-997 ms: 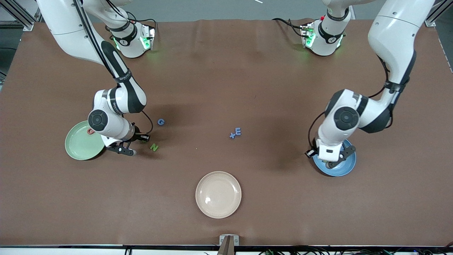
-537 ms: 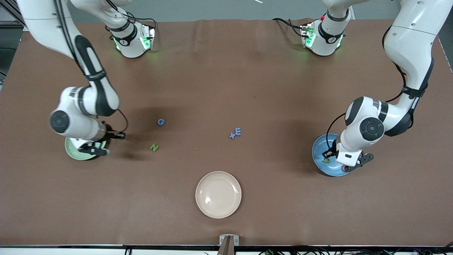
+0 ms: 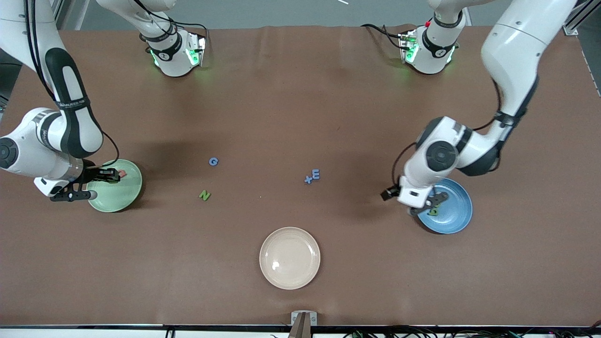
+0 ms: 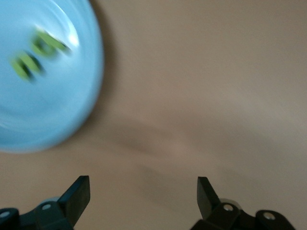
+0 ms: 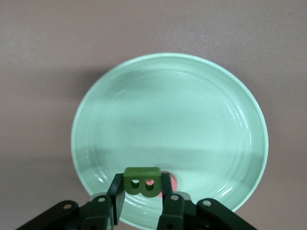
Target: Sort upper and lower case letters into plates
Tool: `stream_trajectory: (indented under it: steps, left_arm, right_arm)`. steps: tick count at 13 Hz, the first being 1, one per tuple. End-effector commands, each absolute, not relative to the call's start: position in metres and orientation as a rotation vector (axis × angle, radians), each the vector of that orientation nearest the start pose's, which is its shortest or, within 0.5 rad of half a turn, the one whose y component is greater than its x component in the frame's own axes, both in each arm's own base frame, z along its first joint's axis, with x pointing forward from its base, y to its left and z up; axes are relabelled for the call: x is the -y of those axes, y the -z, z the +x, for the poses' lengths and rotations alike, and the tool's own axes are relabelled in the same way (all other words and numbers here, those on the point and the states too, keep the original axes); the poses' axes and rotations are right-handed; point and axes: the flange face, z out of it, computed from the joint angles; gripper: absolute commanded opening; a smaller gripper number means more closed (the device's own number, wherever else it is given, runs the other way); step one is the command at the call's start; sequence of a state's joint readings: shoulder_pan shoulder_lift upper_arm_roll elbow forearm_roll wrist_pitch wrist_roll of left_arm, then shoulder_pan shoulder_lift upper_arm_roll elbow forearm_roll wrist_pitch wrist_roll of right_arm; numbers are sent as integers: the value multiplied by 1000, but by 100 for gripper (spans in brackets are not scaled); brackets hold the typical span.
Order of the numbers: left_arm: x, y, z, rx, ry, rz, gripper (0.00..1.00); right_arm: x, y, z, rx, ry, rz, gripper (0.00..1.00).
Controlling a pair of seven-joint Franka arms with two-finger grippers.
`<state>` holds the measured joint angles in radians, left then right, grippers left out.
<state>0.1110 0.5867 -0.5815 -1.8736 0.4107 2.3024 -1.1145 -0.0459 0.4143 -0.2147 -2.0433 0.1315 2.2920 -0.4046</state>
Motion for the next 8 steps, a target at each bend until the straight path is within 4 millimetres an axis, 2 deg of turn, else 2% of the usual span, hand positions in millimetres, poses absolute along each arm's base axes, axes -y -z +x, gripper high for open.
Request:
stream_trajectory:
  steps: [1, 4, 5, 6, 7, 8]
  left_arm:
    - [332, -231, 549, 649, -30, -3071, 89]
    - [399, -224, 529, 571, -43, -3118, 81]
    - [414, -219, 522, 537, -47, -3123, 78]
    - [431, -214, 514, 497, -46, -3129, 76]
    - [442, -210, 507, 464, -35, -3126, 72]
    - [456, -205, 498, 423, -25, -3124, 71]
  right_arm:
    - [139, -197, 565, 125, -227, -3077, 30]
    - [136, -183, 566, 132, -221, -3085, 32]
    - [134, -183, 566, 132, -226, -3084, 49]
    - [132, -185, 567, 129, -228, -3083, 92]
    - [130, -192, 568, 130, -220, -3082, 100]
    - [121, -205, 570, 147, -224, -3073, 100]
